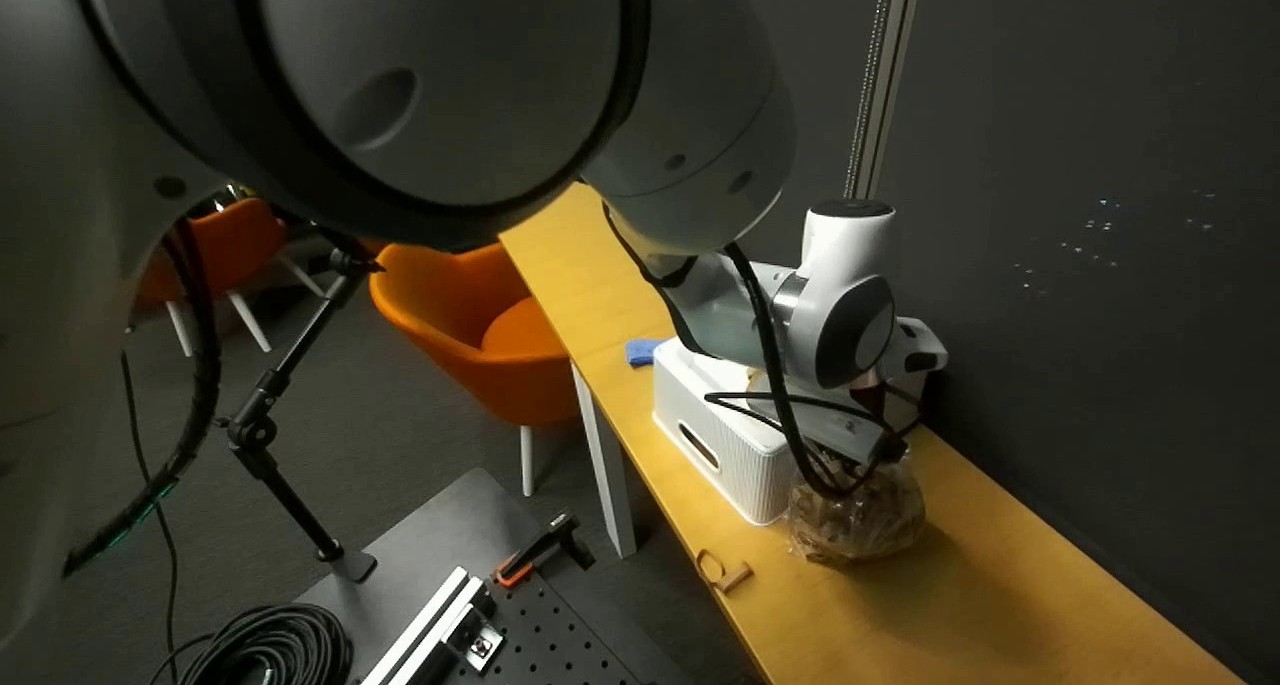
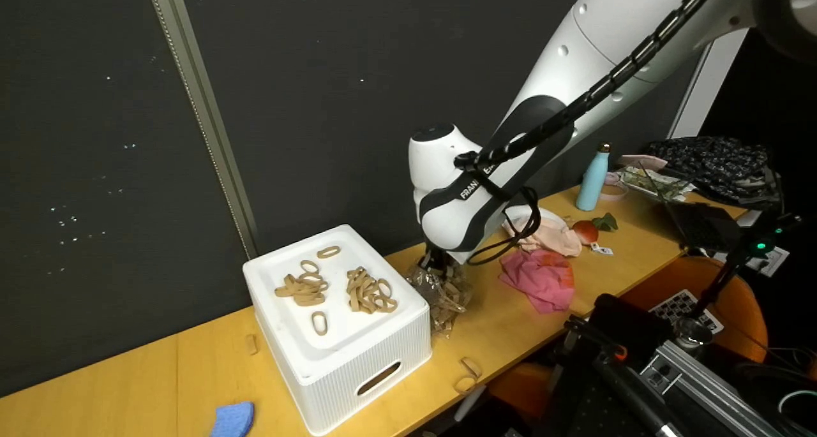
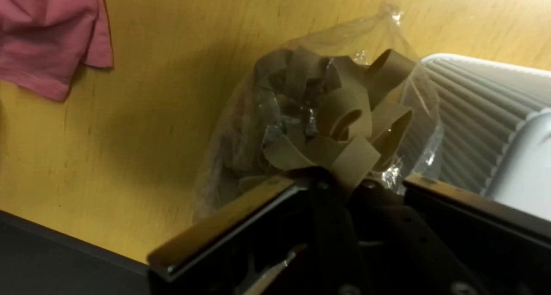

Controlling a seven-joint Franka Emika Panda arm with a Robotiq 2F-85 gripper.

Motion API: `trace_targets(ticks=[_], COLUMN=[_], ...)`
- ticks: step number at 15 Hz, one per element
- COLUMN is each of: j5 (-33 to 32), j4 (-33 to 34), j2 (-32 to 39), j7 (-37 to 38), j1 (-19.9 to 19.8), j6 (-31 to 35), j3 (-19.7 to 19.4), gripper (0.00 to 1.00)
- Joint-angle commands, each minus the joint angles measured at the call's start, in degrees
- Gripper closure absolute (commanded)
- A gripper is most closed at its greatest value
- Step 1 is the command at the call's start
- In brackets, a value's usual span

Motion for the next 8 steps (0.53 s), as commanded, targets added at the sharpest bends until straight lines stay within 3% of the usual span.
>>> trace_targets(ticks=[1,8], j5=[0.77,1.67], j4=[-3.19,0.89], j2=[-2.82,2.51], j7=[0.37,-0.99], j1=[-0.97,-2.12], j6=[-0.91,0.27], j3=[-0.61,1.61], gripper=[0.98,0.98])
